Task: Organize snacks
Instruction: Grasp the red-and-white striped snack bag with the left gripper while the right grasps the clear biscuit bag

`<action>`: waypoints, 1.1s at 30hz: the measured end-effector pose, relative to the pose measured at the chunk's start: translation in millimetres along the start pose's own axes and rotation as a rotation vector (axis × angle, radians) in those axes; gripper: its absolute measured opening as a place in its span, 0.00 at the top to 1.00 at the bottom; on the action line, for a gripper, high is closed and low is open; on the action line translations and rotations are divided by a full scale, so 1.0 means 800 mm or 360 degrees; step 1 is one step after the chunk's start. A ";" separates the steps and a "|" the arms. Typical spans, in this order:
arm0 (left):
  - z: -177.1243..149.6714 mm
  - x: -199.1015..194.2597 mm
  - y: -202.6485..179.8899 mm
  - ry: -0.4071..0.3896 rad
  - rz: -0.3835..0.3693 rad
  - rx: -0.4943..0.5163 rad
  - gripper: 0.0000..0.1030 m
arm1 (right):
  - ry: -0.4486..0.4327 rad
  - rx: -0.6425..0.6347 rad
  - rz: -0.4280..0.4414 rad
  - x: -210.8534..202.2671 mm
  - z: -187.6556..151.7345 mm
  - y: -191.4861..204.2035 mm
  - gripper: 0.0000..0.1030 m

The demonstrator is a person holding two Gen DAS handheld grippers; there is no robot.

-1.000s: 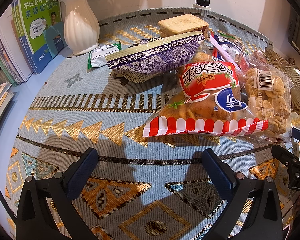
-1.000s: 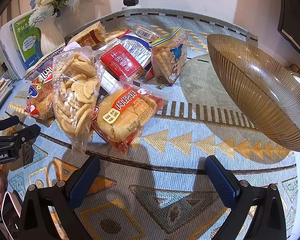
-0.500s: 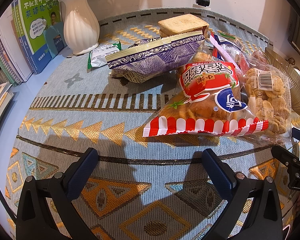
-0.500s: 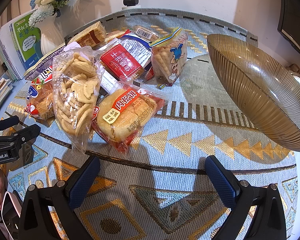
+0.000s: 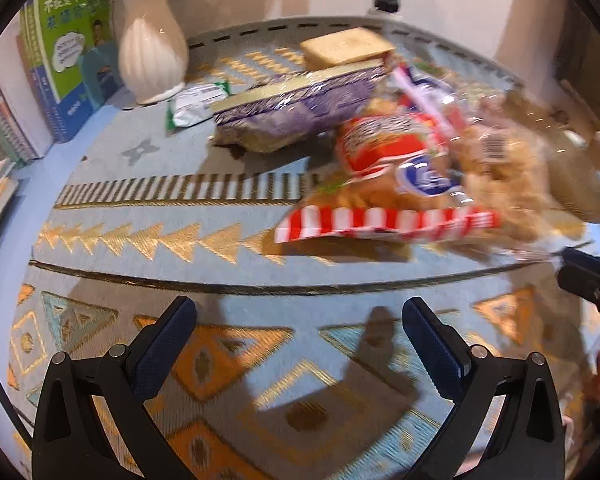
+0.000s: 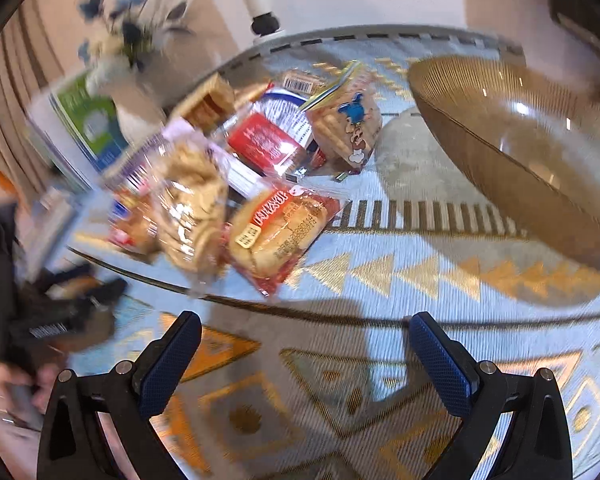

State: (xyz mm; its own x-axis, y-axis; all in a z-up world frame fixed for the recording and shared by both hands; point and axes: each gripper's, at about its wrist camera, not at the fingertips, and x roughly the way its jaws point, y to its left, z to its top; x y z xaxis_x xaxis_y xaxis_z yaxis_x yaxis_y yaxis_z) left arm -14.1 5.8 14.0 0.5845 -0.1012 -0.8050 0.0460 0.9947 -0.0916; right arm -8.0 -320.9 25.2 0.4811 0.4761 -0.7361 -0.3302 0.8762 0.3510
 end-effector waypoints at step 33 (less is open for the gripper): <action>0.056 0.045 -0.041 -0.0164 -0.0197 0.0094 0.30 | -0.0214 -0.0183 0.0293 0.064 0.054 0.067 0.61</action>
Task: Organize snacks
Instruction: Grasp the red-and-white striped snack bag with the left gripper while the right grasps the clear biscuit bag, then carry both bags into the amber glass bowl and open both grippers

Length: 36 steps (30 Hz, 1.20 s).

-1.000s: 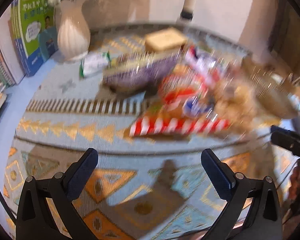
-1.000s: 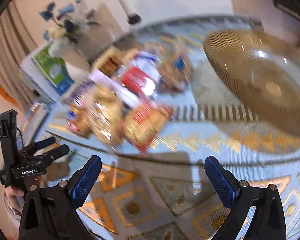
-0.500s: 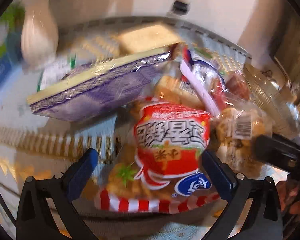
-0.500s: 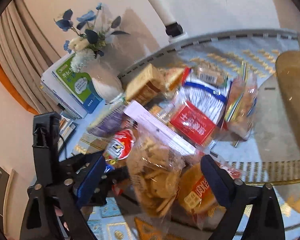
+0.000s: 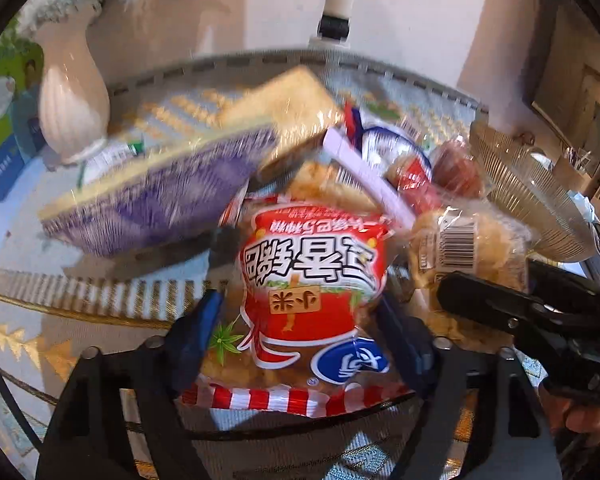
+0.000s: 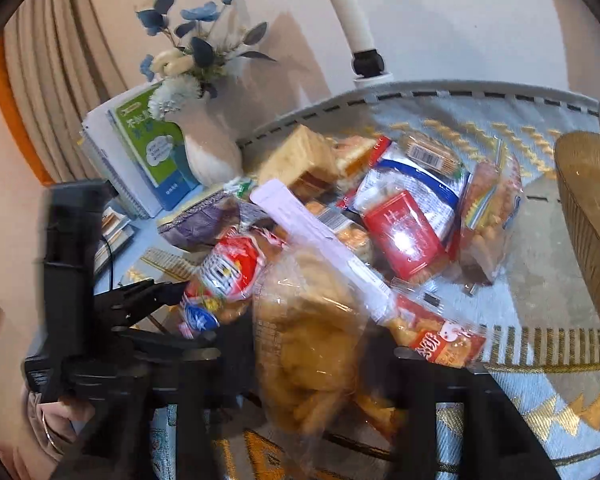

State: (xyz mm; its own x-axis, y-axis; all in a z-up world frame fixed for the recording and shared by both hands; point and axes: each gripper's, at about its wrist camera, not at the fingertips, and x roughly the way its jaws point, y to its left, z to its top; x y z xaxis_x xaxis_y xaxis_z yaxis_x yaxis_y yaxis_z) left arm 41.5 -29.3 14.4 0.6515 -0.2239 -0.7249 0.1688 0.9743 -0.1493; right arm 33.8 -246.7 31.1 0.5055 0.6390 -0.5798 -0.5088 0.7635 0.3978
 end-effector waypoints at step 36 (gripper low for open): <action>0.054 -0.113 -0.034 -0.0409 0.0280 -0.0052 0.35 | -0.0433 0.0437 0.0483 -0.131 0.039 -0.078 0.62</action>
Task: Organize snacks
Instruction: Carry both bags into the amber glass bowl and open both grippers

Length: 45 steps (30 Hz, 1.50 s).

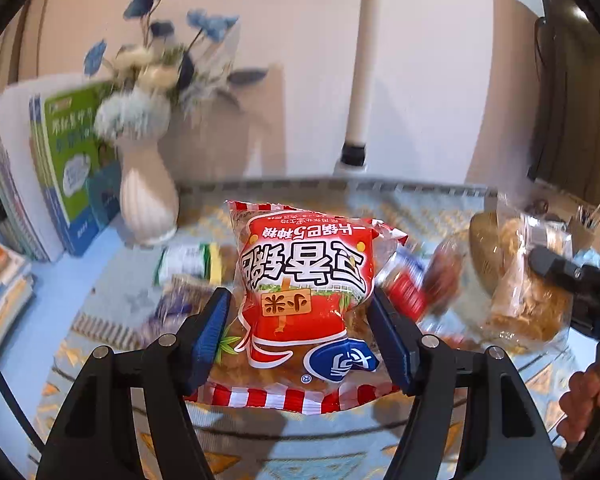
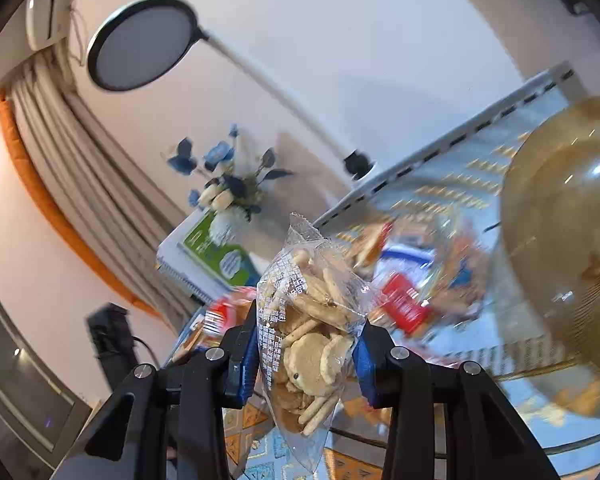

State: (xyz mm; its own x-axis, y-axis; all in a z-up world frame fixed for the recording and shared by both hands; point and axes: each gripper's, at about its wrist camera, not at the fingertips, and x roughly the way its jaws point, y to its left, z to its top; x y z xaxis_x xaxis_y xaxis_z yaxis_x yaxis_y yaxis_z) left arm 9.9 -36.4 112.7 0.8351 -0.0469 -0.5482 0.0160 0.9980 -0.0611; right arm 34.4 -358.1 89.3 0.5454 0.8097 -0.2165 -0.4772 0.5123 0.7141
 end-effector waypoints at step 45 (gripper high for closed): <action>0.053 0.150 -0.303 0.0479 -0.0406 0.0361 0.15 | 0.0284 0.0287 -0.1009 -0.111 0.123 -0.179 0.00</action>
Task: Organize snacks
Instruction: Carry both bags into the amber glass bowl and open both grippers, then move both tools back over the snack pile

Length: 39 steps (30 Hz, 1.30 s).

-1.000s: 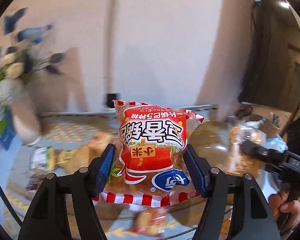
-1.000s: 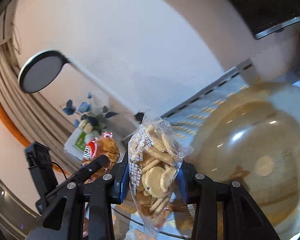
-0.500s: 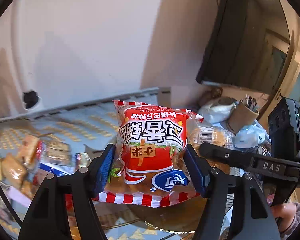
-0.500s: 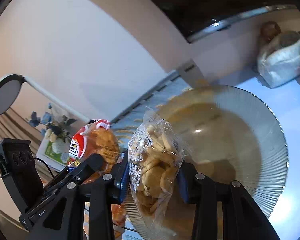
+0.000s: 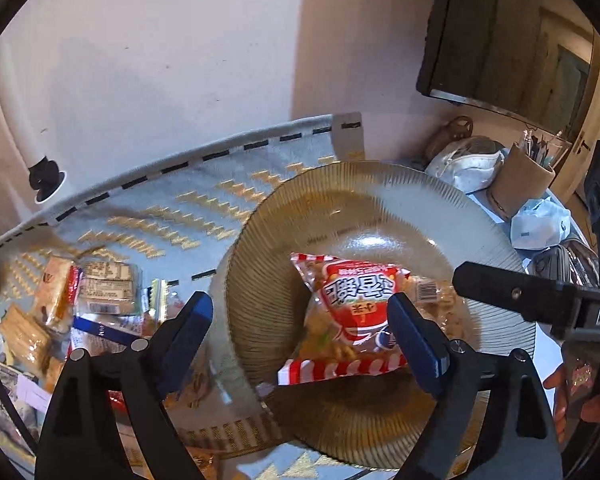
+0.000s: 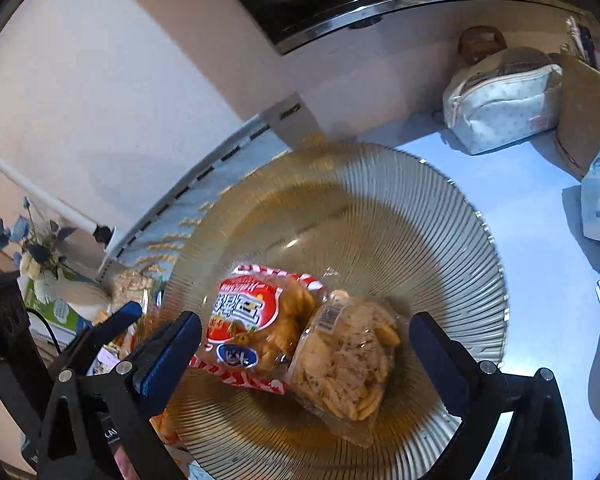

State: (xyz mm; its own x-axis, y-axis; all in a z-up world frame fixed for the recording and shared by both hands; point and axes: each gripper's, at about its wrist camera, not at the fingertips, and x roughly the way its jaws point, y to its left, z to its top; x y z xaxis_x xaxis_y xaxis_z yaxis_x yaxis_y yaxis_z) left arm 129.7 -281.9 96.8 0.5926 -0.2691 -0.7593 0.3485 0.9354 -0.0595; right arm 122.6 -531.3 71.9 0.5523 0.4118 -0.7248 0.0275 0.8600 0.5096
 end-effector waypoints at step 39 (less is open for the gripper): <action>-0.171 -0.127 0.367 -0.0032 0.0442 -0.0532 0.14 | 0.0078 -0.0841 0.0018 0.106 -0.190 0.305 0.00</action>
State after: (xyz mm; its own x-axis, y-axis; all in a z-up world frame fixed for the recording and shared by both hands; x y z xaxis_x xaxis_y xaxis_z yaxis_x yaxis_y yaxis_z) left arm 72.7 51.7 68.0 0.6458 0.0018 -0.7635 -0.0786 0.9948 -0.0642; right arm 49.8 -240.4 64.2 0.5101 0.4249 -0.7479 -0.4088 0.8848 0.2238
